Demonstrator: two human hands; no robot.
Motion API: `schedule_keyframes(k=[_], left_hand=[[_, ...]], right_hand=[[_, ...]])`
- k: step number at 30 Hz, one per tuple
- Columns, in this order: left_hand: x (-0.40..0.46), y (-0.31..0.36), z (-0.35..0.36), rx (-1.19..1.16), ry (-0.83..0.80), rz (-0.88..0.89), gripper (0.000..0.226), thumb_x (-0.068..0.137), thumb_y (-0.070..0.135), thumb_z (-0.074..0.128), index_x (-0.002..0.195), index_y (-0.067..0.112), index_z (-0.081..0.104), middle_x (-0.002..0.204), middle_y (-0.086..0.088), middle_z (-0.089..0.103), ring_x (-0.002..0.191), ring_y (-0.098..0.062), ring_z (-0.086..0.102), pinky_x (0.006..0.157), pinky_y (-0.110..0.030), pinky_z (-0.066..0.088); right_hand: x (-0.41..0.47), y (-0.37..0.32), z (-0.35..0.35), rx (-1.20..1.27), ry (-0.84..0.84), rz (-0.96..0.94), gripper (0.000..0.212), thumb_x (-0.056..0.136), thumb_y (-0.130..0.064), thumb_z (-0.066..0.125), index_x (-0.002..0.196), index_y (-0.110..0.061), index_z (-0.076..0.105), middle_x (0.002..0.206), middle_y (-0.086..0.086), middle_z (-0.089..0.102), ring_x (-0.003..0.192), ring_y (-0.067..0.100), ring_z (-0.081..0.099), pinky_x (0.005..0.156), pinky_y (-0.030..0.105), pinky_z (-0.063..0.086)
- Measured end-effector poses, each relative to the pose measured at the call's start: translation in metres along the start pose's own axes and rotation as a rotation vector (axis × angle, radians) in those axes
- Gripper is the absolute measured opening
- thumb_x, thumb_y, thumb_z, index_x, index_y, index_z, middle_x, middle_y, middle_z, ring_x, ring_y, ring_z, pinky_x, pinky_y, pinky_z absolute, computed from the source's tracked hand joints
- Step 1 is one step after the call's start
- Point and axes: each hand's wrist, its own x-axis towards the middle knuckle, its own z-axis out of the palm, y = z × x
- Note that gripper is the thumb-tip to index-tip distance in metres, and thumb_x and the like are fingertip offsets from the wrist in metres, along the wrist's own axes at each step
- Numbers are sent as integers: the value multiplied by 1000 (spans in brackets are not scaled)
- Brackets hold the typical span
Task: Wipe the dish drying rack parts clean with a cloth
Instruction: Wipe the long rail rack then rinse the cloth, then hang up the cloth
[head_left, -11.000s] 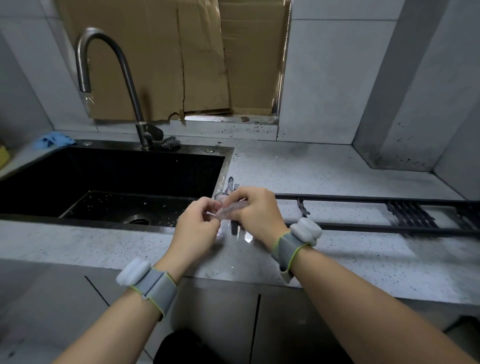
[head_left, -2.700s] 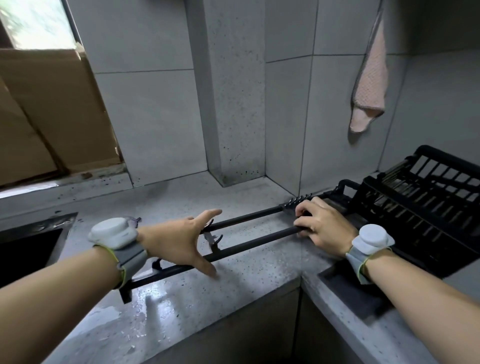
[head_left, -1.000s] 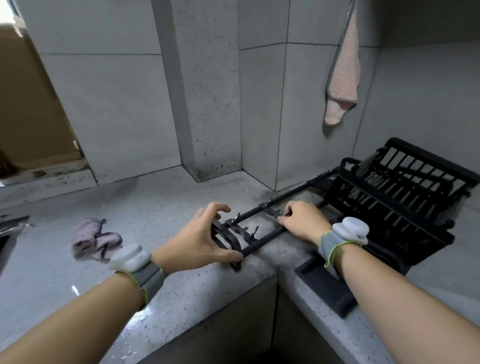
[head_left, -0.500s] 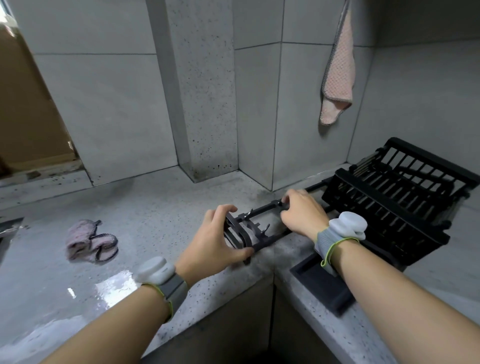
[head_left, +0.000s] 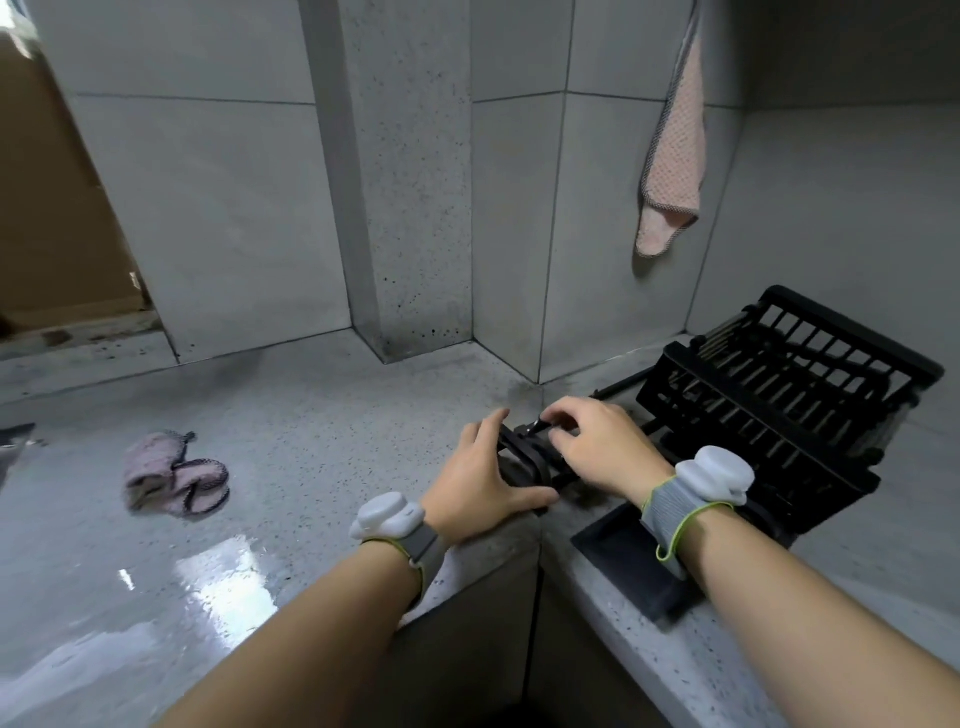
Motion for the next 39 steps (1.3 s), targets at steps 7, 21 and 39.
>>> schedule_keyframes(k=[7,21,39], left_hand=[[-46,-44,-87,276,59,-59,58,98,38,59,149,21,38,149,-3,43,133,-21,47,107,-31,39],[-180,-209,-235,492,351,-530,42,95,26,58,136,16,56,135,-5,61,121,-24,58,102,-32,41],[-47,-122,-266,-966,498,-932,47,80,-17,55,121,7,55,100,-25,64,61,-26,64,53,-35,54]], right_hand=[[17,-84,34,45,-22,-266,35,93,-11,52,125,-16,65,130,1,62,125,19,53,102,20,31],[46,-304,232,-77,-413,-512,33,88,-26,59,118,-13,53,124,15,57,114,36,53,94,38,44],[92,-272,123,320,-392,-355,18,72,-11,53,81,-23,62,88,-6,55,86,18,57,78,32,46]])
